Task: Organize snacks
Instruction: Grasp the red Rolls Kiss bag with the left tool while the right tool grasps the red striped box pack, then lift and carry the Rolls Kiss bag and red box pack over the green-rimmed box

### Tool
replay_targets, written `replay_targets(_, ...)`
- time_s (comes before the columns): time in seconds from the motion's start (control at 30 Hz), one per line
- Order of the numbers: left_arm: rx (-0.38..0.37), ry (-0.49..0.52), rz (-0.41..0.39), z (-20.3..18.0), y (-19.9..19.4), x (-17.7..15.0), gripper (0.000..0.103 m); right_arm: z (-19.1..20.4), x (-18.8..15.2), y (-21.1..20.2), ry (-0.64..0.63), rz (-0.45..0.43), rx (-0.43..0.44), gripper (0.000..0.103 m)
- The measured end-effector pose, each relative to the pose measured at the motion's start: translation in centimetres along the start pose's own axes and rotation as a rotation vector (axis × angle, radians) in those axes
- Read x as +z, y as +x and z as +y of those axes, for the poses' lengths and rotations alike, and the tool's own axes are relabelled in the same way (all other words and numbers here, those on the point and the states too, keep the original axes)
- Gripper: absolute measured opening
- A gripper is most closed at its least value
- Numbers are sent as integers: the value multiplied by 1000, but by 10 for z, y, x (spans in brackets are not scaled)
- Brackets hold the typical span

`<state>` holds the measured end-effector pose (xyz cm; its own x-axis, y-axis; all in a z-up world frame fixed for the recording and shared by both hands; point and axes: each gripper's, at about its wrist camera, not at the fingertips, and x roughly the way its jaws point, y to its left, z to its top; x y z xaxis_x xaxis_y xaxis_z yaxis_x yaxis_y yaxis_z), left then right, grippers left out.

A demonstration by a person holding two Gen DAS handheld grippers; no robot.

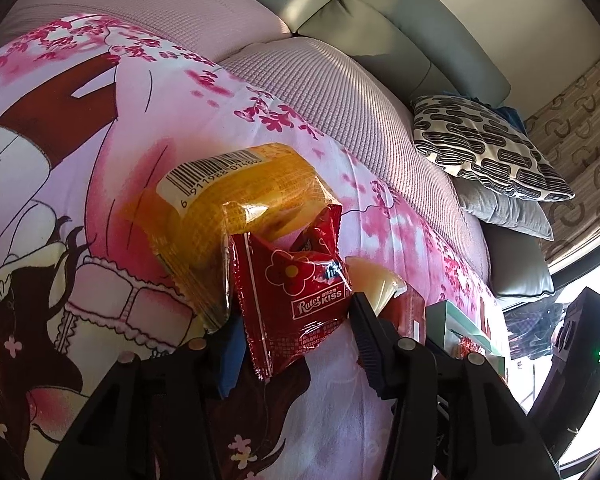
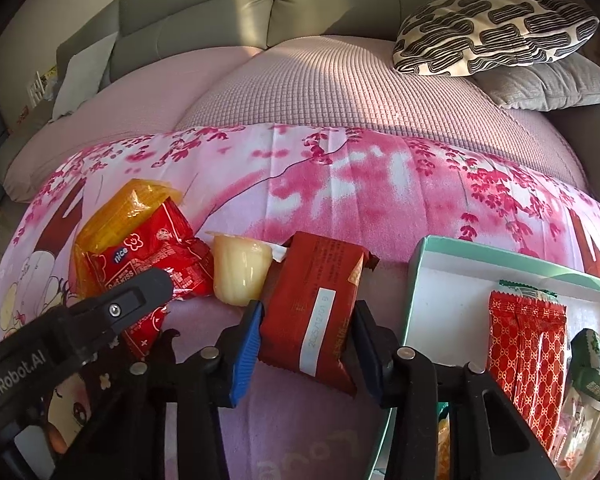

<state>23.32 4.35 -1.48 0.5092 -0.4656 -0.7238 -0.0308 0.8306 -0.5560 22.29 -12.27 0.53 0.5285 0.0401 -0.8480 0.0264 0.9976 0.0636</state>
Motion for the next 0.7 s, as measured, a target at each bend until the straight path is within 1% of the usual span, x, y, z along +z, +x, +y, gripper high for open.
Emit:
replay_targets(0.17, 10, -3, 0, 1, -6, -2, 51, 1, -4, -7, 5, 10, 2, 46)
replay_targets(0.3, 36, 9, -8, 0, -14, -4, 51, 2, -9, -13, 8, 14, 8, 46)
replay_targets(0.47, 57, 30, -18, -3, -24, -5, 51, 1, -15, -26, 23, -4, 13, 45)
replay_targets(0.7, 39, 53, -46, -13, -41, -7, 50, 1, -20, -47, 20, -34, 29, 45)
